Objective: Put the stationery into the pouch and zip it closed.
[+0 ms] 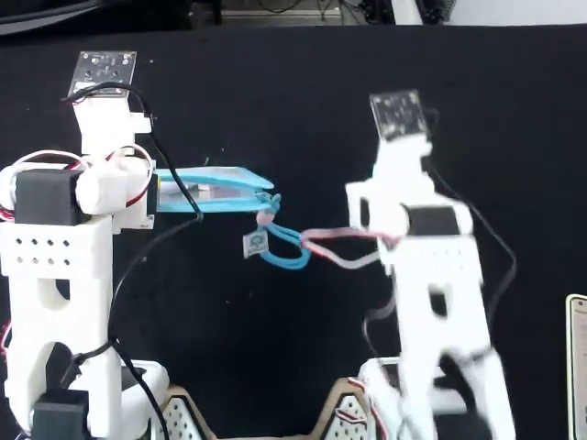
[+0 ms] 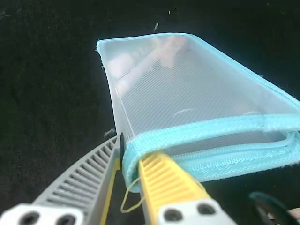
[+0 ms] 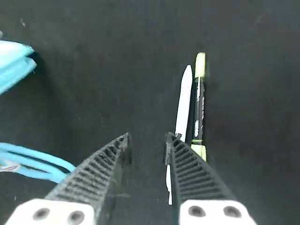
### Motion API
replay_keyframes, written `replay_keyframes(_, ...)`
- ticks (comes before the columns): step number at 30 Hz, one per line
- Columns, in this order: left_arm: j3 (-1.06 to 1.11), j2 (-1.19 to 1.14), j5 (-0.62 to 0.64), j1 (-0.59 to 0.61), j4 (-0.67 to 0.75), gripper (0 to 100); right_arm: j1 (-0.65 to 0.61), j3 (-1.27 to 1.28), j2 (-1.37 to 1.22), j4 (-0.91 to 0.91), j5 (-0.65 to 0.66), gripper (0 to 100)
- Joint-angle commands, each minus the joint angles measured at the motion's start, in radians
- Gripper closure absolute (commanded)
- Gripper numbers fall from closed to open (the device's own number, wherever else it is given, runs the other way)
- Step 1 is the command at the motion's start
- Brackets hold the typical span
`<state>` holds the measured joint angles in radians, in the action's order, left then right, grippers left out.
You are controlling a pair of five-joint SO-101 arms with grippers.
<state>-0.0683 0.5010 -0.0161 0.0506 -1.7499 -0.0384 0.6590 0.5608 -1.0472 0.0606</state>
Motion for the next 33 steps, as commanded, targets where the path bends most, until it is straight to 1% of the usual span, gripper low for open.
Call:
replay_keyframes(1, -0.012, 0.014, -0.009, -0.007, -0.008, 97, 0.037, -0.236, -0.298, -0.006, -0.008, 89.2)
replay_keyframes(5, -0.012, 0.014, -0.009, -0.005, -0.008, 97, 0.083, -0.43, -0.542, -0.068, -0.008, 89.0)
replay_keyframes(9, -0.012, 0.014, -0.009, -0.007, -0.008, 97, 0.086, -0.595, -0.748, -0.114, -0.006, 89.0)
replay_keyframes(16, -0.012, 0.014, -0.009, -0.005, -0.008, 97, 0.097, -0.803, -1.004, -0.117, -0.006, 88.9)
replay_keyframes(24, -0.012, 0.014, -0.011, -0.005, -0.008, 97, 0.103, -0.949, -1.152, -0.157, -0.005, 88.9)
replay_keyframes(26, -0.012, 0.014, -0.011, -0.007, -0.008, 97, 0.103, -0.99, -1.178, -0.178, 0.028, 88.9)
replay_keyframes(29, -0.012, 0.014, -0.011, -0.007, -0.008, 97, 0.103, -1.063, -1.208, -0.224, 0.063, 88.9)
replay_keyframes(33, -0.012, 0.014, -0.011, -0.007, -0.008, 97, 0.103, -1.165, -1.233, -0.308, 0.064, 88.9)
